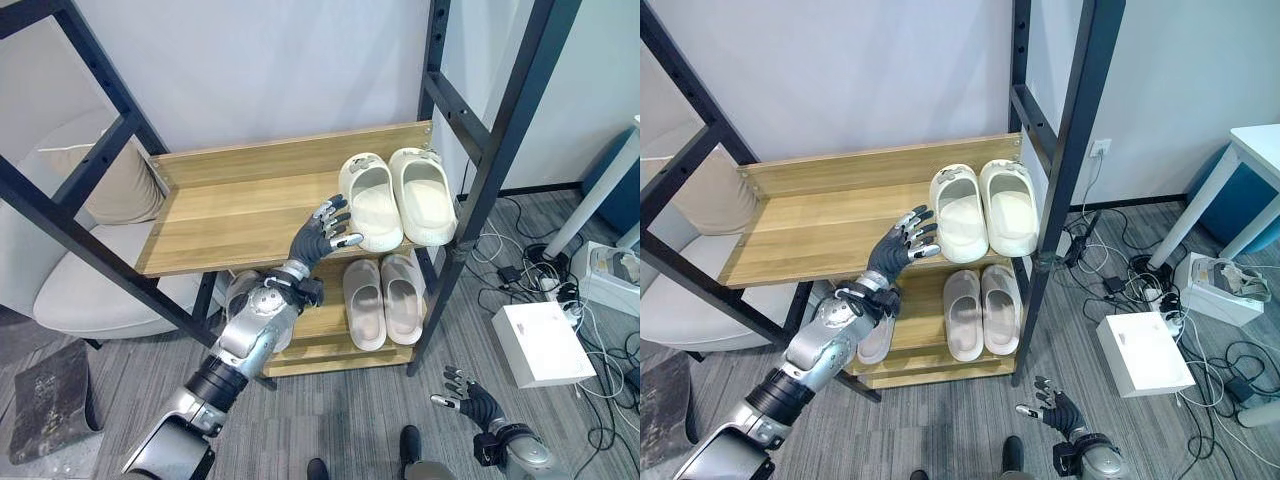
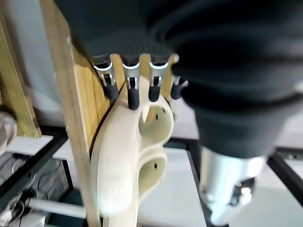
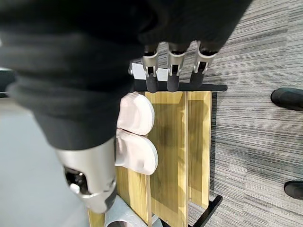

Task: Arrange the slippers neatly on the shoe rack.

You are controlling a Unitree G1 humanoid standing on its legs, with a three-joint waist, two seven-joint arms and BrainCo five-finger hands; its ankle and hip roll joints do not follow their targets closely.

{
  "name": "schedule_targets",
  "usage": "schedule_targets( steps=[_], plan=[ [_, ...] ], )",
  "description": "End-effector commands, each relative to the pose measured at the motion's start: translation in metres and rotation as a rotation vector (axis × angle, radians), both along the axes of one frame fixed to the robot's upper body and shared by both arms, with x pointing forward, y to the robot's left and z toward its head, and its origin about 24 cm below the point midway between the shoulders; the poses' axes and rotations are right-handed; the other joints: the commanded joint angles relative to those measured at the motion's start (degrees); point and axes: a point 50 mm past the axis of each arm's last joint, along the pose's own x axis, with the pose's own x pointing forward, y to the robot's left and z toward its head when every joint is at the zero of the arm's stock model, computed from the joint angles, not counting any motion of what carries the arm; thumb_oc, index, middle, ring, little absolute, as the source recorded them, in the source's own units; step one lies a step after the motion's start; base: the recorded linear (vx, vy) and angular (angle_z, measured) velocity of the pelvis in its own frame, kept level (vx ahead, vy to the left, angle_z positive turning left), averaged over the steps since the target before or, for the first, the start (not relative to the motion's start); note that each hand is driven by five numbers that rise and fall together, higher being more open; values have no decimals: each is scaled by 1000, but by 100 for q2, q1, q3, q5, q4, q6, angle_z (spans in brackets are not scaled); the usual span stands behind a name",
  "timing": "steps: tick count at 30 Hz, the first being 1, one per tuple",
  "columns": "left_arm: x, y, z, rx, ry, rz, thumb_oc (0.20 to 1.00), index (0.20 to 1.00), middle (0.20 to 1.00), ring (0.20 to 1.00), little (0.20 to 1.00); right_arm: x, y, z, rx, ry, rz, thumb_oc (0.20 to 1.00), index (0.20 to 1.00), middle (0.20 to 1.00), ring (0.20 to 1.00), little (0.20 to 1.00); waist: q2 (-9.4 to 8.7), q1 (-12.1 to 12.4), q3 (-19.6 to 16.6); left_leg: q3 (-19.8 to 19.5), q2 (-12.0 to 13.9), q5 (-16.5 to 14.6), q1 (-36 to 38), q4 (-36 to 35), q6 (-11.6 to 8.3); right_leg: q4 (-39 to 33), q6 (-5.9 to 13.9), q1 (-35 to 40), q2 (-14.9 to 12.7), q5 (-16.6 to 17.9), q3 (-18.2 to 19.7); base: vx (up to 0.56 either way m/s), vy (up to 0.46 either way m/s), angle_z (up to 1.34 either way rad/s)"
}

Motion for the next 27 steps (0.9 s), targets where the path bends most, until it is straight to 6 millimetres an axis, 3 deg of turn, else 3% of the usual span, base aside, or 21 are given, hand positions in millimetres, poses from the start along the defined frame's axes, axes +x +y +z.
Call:
schedule_targets(
  steps=[1, 4, 8, 11, 13, 16, 17, 20, 23, 26, 27],
  plan=[
    [28, -24, 48, -28, -152, 3, 1000, 1000, 1000, 1000, 1000, 17, 7, 12, 7, -88, 21, 1000, 1000, 1000, 1000, 1000, -231, -190, 59, -133, -130, -206, 123, -37, -60, 6, 509, 391, -38, -583, -236, 0, 0, 0],
    [33, -20, 53, -32, -168, 43, 1000, 1000, 1000, 1000, 1000, 18, 8, 12, 8, -91, 19, 1000, 1000, 1000, 1000, 1000, -237, -203, 69, -125, -125, -204, 120, -37, -69, 6, 513, 395, -34, -580, -243, 0, 0, 0],
    [31, 1, 66, -70, -233, 119, 1000, 1000, 1000, 1000, 1000, 15, 9, 9, 13, -93, -7, 1000, 1000, 1000, 1000, 1000, -253, -176, 76, -144, -122, -205, 116, -37, -79, 6, 517, 405, -37, -588, -268, 2, -5, -1],
    [22, 19, 73, -100, -293, 168, 1000, 1000, 1000, 1000, 1000, 11, 7, 7, 12, -87, -30, 1000, 1000, 1000, 1000, 1000, -256, -108, 75, -177, -126, -207, 120, -37, -77, 6, 508, 433, -39, -603, -297, 0, 0, 0],
    [9, 41, 83, -173, -372, 242, 1000, 1000, 1000, 1000, 1000, 7, 8, 6, 20, -88, -42, 1000, 1000, 1000, 1000, 1000, -275, -13, 73, -217, -123, -206, 118, -35, -84, 6, 495, 460, -45, -627, -347, 0, 0, 0],
    [-2, 52, 91, -238, -422, 270, 1000, 1000, 1000, 1000, 1000, 6, 9, 5, 21, -88, -44, 1000, 1000, 1000, 1000, 1000, -283, 50, 70, -247, -120, -204, 118, -34, -93, 6, 492, 479, -49, -639, -385, -4, -4, 2],
    [-14, 58, 101, -263, -485, 267, 1000, 1000, 1000, 1000, 1000, 5, 9, 4, 20, -83, -47, 1000, 1000, 1000, 1000, 1000, -293, 115, 71, -277, -120, -195, 107, -29, -97, 6, 487, 485, -49, -640, -418, -19, -9, 5],
    [-28, 59, 109, -281, -544, 221, 1000, 1000, 1000, 1000, 1000, 5, 10, 3, 22, -81, -48, 1000, 1000, 1000, 1000, 1000, -302, 174, 67, -316, -122, -192, 93, -25, -98, 6, 482, 494, -53, -640, -440, -15, -2, 9],
    [-59, 38, 114, -323, -598, -41, 1000, 1000, 1000, 1000, 1000, 4, 10, 0, 31, -63, -41, 1000, 1000, 1000, 1000, 1000, -331, 279, 64, -368, -129, -190, 69, -22, -96, 6, 483, 502, -72, -633, -492, -26, 10, 19],
    [-77, 23, 107, -278, -578, -206, 1000, 1000, 1000, 1000, 1000, 1, 8, -3, 31, -44, -40, 1000, 1000, 1000, 1000, 1000, -340, 344, 64, -412, -139, -190, 55, -18, -88, 6, 483, 518, -80, -630, -530, -10, 4, 4],
    [-91, 11, 101, -262, -551, -348, 1000, 1000, 1000, 1000, 1000, 1, 9, -5, 36, -36, -29, 1000, 1000, 1000, 1000, 1000, -349, 401, 57, -450, -144, -186, 47, -17, -82, 6, 481, 534, -87, -632, -566, -22, 8, 4]
  ],
)
